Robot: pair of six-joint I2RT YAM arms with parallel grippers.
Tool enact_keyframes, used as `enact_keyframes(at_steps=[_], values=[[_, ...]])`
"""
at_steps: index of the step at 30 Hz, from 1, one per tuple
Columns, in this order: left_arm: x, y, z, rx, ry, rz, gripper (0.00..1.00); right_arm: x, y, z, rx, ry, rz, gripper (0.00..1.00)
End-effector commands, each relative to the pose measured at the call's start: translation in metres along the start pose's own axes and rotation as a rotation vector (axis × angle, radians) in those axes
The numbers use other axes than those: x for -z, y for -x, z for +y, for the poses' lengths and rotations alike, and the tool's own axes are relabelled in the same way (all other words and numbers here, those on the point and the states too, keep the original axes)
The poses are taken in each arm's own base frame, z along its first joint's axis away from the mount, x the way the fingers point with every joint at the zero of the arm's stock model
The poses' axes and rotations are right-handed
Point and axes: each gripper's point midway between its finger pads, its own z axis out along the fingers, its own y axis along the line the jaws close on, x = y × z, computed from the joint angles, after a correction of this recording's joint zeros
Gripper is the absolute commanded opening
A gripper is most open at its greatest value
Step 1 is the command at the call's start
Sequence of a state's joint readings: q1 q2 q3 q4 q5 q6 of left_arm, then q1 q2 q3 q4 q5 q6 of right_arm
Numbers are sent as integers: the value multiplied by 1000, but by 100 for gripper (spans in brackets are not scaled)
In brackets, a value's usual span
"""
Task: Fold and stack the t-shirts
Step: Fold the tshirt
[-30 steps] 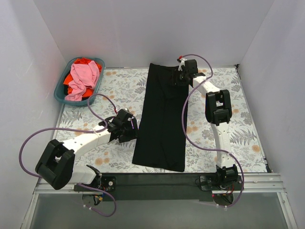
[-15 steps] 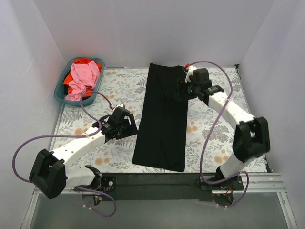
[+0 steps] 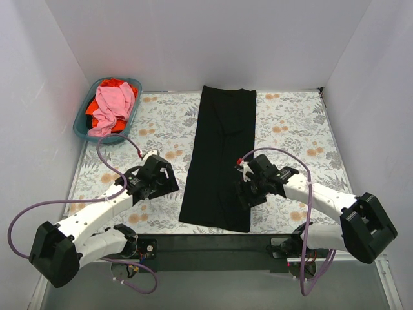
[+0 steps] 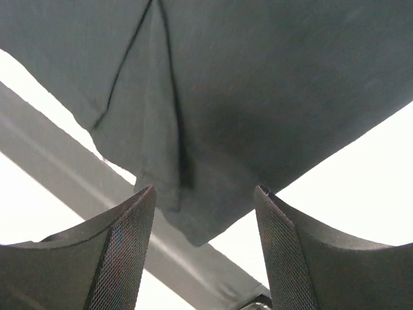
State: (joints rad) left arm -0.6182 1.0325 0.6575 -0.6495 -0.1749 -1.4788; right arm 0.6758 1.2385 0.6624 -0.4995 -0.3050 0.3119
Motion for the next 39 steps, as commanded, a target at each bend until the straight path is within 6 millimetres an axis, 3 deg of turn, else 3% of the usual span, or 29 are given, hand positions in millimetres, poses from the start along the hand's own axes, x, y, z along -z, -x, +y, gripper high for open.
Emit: enact_keyframes(at_steps=[1,6,14,16,22,24,26,30,35,39], values=[[2,-5,0,22,-11,11,65,-2,-9,18,-4,71,19,70],[-3,-14,2,24,-5,49,65,-16,-24,29,14,105,88,70],[-5,-23,4,22,-6,84,65,-28,-30,69,133,159,155,68],[-4,-24,3,21,-12,93,65,-26,-24,83,177,171,148,68],[-5,-36,3,35,-15,150,65,-23,-30,124,361,165,193,67],[-5,-43,4,37,-14,180,65,-25,-34,127,391,158,217,67],[-5,-49,6,38,-8,206,65,-26,-40,123,387,124,244,67],[-2,-54,3,39,-10,230,65,-17,-42,95,320,-5,193,65],[1,-66,-8,30,-37,291,63,4,-52,45,79,-183,126,63],[-3,-78,-10,17,-13,337,61,8,-68,10,-77,-250,106,62]])
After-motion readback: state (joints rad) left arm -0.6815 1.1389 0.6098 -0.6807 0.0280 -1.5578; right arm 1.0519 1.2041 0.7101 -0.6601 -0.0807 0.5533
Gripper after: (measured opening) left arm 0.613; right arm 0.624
